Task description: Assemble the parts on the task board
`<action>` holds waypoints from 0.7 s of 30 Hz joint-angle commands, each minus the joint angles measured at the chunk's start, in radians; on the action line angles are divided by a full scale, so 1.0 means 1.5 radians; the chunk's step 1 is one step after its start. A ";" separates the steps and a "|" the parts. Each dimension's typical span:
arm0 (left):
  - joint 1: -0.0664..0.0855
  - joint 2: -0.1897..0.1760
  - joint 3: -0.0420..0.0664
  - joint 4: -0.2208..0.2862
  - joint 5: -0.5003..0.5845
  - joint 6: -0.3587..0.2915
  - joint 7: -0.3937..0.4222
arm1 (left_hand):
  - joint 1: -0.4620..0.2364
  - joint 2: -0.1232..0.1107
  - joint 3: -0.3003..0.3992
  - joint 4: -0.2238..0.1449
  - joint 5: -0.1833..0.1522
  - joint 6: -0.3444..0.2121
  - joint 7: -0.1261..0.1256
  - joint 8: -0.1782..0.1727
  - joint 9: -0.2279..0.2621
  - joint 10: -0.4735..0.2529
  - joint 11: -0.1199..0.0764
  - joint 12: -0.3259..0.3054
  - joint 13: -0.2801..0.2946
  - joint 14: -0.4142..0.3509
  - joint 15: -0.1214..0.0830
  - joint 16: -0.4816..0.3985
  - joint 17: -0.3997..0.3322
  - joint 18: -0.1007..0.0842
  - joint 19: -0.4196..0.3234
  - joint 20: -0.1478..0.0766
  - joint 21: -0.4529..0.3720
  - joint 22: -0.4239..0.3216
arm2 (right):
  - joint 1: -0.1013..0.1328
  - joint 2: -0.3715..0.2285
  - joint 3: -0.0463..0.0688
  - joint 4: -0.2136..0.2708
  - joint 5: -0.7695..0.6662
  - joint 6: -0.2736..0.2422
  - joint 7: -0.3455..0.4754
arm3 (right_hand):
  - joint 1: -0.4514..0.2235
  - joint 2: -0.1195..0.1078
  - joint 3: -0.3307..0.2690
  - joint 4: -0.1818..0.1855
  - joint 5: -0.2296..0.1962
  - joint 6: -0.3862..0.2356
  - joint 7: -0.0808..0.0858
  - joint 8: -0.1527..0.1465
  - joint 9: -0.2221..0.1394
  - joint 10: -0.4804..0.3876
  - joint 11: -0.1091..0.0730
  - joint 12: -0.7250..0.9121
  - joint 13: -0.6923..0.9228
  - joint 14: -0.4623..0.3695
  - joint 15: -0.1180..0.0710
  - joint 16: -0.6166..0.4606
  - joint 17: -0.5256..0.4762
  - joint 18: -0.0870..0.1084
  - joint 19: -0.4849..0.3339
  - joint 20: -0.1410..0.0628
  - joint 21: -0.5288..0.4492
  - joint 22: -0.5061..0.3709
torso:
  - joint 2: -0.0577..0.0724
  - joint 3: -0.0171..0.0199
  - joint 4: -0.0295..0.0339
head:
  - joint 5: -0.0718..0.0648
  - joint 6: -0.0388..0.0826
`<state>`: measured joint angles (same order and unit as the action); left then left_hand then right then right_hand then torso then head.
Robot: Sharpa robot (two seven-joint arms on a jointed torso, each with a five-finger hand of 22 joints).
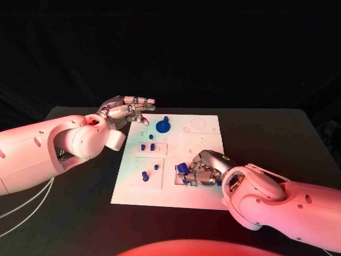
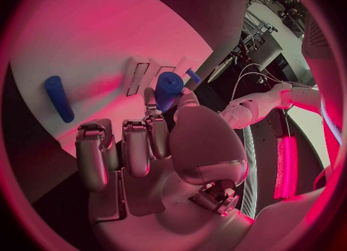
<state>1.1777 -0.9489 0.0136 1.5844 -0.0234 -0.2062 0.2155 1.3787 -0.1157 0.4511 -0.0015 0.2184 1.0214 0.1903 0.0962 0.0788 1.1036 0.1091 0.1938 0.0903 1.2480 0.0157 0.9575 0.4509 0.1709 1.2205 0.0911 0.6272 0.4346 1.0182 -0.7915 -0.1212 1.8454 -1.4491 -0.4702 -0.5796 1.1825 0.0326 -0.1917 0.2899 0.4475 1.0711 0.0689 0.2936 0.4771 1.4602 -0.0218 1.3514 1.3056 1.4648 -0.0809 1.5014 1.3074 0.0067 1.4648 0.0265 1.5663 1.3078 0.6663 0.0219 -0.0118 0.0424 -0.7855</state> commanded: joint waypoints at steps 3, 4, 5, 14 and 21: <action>0.001 0.000 0.000 0.003 0.003 0.013 0.000 | -0.005 0.001 -0.005 0.000 0.001 -0.004 0.000 0.004 -0.001 -0.004 0.002 0.002 -0.001 -0.003 0.000 0.003 -0.001 0.009 0.005 -0.001 -0.002 -0.001 | -0.001 0.010 0.000 -0.014 0.024 0.038 -0.005 | -0.010 0.002 -0.007 0.001 -0.003 0.019 -0.015 0.000 0.004 0.001 -0.002 0.001 0.053 0.054 -0.005 0.003 0.084 -0.004 0.071 -0.004 0.003 0.175 | -0.001 -0.0001 -0.0011 | 0.002 0.000; 0.001 0.000 0.000 0.003 0.003 0.013 0.000 | -0.007 0.002 -0.006 0.001 0.001 -0.006 -0.001 0.006 -0.001 -0.006 0.001 0.003 -0.002 -0.004 0.002 0.004 -0.002 0.007 0.023 0.001 0.011 0.006 | -0.001 0.011 0.000 -0.016 0.024 0.040 -0.006 | -0.010 0.002 -0.007 0.001 -0.004 0.019 -0.015 0.000 0.004 0.001 -0.002 0.000 0.053 0.054 -0.005 0.003 0.084 -0.004 0.071 -0.004 0.003 0.175 | -0.001 0.0000 -0.0010 | 0.002 -0.001; 0.001 0.000 0.000 0.003 0.003 0.014 0.000 | -0.008 0.002 -0.005 0.001 0.002 -0.006 -0.001 0.007 -0.001 -0.006 0.001 0.005 -0.002 -0.004 0.002 0.004 -0.003 0.006 0.028 0.002 0.020 0.012 | -0.001 0.012 0.000 -0.017 0.024 0.042 -0.006 | -0.011 0.003 -0.007 0.001 -0.004 0.019 -0.015 0.000 0.005 0.001 -0.003 0.000 0.053 0.054 -0.005 0.003 0.084 -0.004 0.071 -0.004 0.003 0.175 | 0.000 0.0001 -0.0008 | 0.003 -0.001; 0.001 0.000 0.000 0.004 0.003 0.014 -0.001 | -0.009 0.002 -0.005 0.002 0.002 -0.007 -0.001 0.008 -0.002 -0.008 0.002 0.007 -0.003 -0.005 0.003 0.006 -0.005 0.006 0.030 0.003 0.031 0.019 | -0.001 0.015 0.000 -0.025 0.005 0.042 -0.011 | -0.054 0.013 -0.036 -0.001 -0.083 0.021 -0.017 0.003 0.023 0.000 -0.004 -0.006 0.052 0.053 -0.007 0.001 0.082 -0.004 0.071 -0.006 0.003 0.175 | -0.001 0.0008 -0.0012 | 0.002 -0.001; 0.001 -0.001 0.000 0.003 0.003 0.015 -0.002 | -0.010 0.001 -0.004 0.002 0.002 -0.008 -0.001 0.010 -0.002 -0.009 0.002 0.009 -0.003 -0.005 0.003 0.007 -0.006 0.006 0.028 0.003 0.038 0.025 | -0.001 0.015 0.000 -0.021 -0.005 0.033 -0.009 | -0.129 0.005 -0.071 0.003 -0.221 0.017 -0.016 0.004 0.042 -0.001 -0.004 -0.014 0.052 0.053 -0.006 0.000 0.081 -0.004 0.071 -0.006 0.003 0.175 | -0.001 0.0009 -0.0010 | 0.004 -0.002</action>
<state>1.1777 -0.9508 0.0135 1.5871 -0.0234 -0.2024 0.2111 1.3734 -0.1104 0.4483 0.0012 0.2184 1.0176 0.1873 0.1060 0.0774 1.0992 0.1124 0.2014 0.0862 1.2441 0.0196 0.9625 0.4428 0.1707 1.2618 0.0963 0.6805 0.4690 1.0171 -0.7696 -0.1212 1.8102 -1.4326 -0.4260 -0.5889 0.9974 0.0433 -0.2951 0.2939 0.1272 1.1006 0.0392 0.3017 0.5377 1.4617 -0.0233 1.3341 1.3081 1.4684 -0.0845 1.5013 1.3073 0.0066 1.4683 0.0230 1.5663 1.3075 0.6653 0.0230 -0.0134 0.0461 -0.7876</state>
